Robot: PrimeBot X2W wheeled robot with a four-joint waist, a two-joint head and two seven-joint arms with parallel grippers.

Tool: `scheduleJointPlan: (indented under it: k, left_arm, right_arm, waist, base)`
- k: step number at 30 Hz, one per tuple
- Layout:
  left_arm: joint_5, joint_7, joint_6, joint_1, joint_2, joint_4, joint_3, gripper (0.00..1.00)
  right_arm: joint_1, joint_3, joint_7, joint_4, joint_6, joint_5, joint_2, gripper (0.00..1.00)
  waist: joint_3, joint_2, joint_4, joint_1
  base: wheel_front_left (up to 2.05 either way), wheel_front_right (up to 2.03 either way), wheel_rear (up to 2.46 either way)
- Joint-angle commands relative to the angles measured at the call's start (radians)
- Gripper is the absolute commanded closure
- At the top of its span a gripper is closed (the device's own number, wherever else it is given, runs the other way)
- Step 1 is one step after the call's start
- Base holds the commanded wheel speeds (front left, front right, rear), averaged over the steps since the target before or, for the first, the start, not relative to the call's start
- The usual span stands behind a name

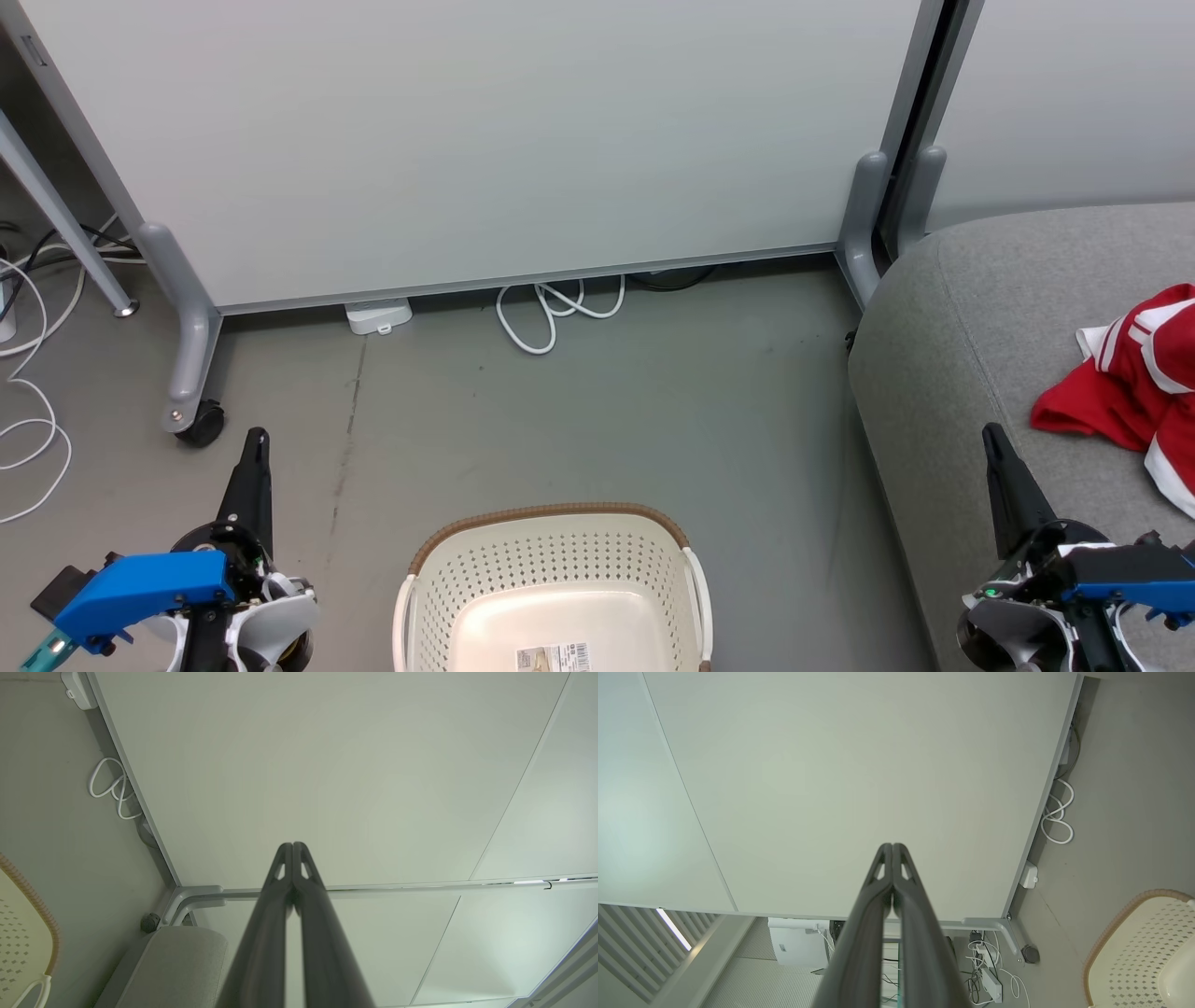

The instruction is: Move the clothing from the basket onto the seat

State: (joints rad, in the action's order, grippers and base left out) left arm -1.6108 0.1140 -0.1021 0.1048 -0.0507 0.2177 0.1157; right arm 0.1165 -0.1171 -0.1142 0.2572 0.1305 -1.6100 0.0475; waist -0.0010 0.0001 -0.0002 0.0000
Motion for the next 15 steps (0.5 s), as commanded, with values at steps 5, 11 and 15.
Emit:
scheduleJointPlan:
  k: [5,11,15]
  left_arm:
    - [-0.002,0.004,0.003,0.012,0.001,-0.004,0.003,1.00]
    - [-0.002,0.004,0.003,0.012,0.001,-0.004,0.003,1.00]
    - [-0.002,0.004,0.003,0.012,0.001,-0.004,0.003,1.00]
  right_arm:
    - [0.012,0.001,-0.005,-0.003,0.000,-0.002,0.005,1.00]
    - [0.012,0.001,-0.005,-0.003,0.000,-0.002,0.005,1.00]
    - [0.012,0.001,-0.005,-0.003,0.000,-0.002,0.005,1.00]
  waist:
    - [0.000,-0.0001,0.000,0.0000]
    - [0.000,-0.0001,0.000,0.0000]
    - [0.000,-0.0001,0.000,0.0000]
  base:
    - [0.00,0.00,0.00]
    - [0.00,0.00,0.00]
    - [0.00,0.00,0.00]
